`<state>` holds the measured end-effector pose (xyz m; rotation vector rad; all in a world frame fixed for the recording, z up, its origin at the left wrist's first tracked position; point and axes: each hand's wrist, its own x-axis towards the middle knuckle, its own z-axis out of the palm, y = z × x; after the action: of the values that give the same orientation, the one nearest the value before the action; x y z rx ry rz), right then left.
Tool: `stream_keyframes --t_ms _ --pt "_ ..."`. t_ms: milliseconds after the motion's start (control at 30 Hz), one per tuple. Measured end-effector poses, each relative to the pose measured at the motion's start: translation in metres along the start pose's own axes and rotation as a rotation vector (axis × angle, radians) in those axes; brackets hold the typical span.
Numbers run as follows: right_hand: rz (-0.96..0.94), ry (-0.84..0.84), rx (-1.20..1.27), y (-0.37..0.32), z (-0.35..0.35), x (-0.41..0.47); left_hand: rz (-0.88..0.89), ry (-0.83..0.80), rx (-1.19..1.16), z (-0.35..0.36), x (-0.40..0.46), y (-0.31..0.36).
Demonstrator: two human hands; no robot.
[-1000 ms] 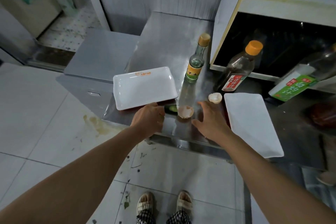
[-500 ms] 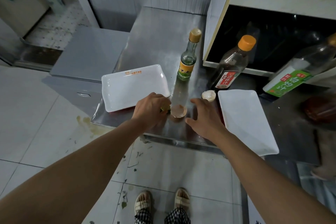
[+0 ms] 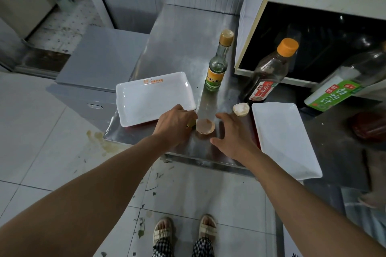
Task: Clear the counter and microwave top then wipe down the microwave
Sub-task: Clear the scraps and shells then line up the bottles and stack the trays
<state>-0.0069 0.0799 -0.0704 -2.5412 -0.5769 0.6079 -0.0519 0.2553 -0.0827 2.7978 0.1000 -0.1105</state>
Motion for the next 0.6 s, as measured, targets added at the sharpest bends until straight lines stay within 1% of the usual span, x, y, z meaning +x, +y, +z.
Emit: stream_keyframes --t_ms 100,200,300,433,600 --pt "-0.008 -0.004 -0.006 0.002 0.002 0.001 -0.019 0.003 -0.029 0.0 -0.004 -0.002" --pt "-0.036 0.012 -0.001 0.001 0.005 0.003 -0.022 0.007 0.0 0.0 -0.008 -0.003" --pt "-0.092 0.044 0.045 -0.003 0.01 0.005 -0.014 0.009 0.019 0.001 -0.01 -0.004" --pt "-0.164 0.084 0.041 -0.006 0.019 0.01 -0.016 0.008 -0.009 0.002 -0.013 -0.005" --pt "-0.173 0.133 0.019 -0.005 0.027 0.015 -0.045 -0.005 -0.002 0.001 -0.011 -0.005"
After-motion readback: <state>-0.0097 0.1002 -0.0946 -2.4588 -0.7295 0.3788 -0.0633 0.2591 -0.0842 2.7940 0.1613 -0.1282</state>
